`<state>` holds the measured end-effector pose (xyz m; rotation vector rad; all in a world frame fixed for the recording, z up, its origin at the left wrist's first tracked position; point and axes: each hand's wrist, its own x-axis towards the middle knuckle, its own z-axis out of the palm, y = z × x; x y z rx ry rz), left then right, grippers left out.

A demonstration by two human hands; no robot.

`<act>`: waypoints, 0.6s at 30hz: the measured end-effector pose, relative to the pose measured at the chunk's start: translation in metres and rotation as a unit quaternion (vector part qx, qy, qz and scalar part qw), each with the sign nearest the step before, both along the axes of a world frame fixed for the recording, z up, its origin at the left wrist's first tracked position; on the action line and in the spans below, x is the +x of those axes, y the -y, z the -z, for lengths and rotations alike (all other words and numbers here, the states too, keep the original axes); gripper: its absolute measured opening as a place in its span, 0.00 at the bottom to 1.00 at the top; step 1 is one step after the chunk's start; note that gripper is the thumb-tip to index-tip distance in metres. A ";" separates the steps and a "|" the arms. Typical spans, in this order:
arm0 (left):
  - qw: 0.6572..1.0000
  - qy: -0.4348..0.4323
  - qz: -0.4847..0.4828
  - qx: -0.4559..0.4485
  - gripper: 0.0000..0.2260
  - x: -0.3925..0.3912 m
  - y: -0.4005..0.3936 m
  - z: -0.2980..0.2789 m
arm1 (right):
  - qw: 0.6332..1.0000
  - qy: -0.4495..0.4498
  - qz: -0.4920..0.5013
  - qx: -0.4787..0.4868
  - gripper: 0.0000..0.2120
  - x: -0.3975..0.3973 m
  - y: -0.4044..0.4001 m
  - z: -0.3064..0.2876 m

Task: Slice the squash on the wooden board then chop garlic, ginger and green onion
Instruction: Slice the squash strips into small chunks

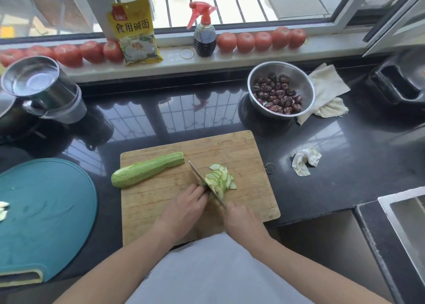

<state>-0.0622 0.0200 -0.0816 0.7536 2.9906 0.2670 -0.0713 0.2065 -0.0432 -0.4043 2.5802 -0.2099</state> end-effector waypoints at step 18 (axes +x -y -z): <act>0.996 0.072 -0.038 -0.019 0.19 0.002 -0.001 0.000 | 0.999 0.000 0.006 -0.035 0.06 0.011 -0.020 -0.008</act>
